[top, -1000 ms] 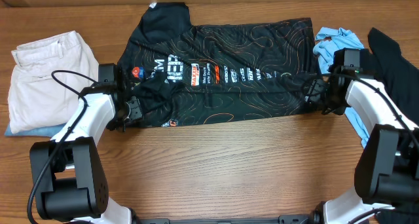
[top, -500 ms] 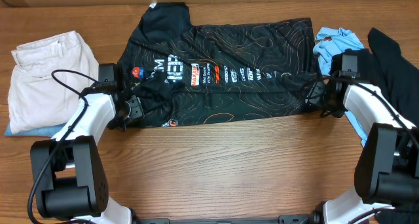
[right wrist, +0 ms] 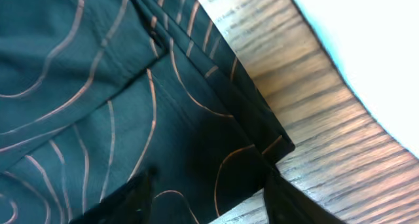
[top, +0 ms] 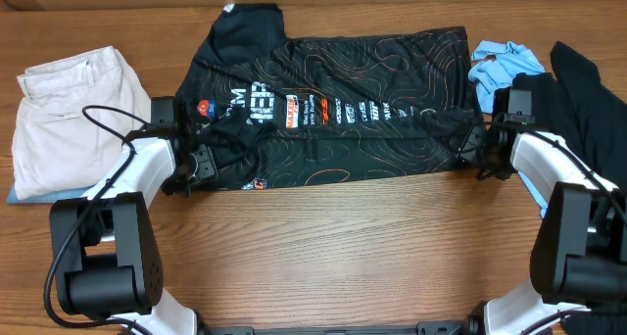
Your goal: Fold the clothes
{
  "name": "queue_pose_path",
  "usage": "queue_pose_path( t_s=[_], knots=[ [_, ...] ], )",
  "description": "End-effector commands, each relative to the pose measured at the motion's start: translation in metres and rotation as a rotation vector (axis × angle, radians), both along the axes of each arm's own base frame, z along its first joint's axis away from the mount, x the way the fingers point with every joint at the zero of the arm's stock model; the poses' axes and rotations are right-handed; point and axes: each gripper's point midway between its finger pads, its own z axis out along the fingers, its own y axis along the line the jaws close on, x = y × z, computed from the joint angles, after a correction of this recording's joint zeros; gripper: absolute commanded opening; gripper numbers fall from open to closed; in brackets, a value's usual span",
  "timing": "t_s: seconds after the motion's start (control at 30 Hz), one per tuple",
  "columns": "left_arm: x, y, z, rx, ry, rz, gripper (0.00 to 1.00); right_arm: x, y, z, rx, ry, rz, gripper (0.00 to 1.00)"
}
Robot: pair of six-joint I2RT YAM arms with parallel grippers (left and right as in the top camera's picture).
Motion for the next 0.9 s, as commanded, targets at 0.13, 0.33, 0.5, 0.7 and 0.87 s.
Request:
queue_pose_path(
  t_s=[0.13,0.33,0.5,0.7,0.87],
  knots=[
    [-0.012,-0.005,-0.016,-0.031,0.064,0.002,0.67,-0.015,-0.004,-0.017,-0.006,0.057,-0.022,0.18],
    [-0.029,-0.007,-0.017,-0.036,0.13,0.003,0.66,-0.032,-0.001,-0.02,0.005,0.129,-0.03,0.04],
    [-0.047,-0.007,-0.017,-0.039,0.204,0.004,0.65,-0.055,-0.002,-0.022,0.006,0.22,-0.085,0.04],
    [-0.058,-0.003,-0.016,-0.012,0.25,0.006,0.59,-0.071,-0.008,-0.022,-0.018,0.282,-0.114,0.04],
    [-0.047,0.002,-0.016,0.013,0.205,0.018,0.8,-0.072,-0.015,-0.022,-0.018,0.279,-0.133,0.04]
  ],
)
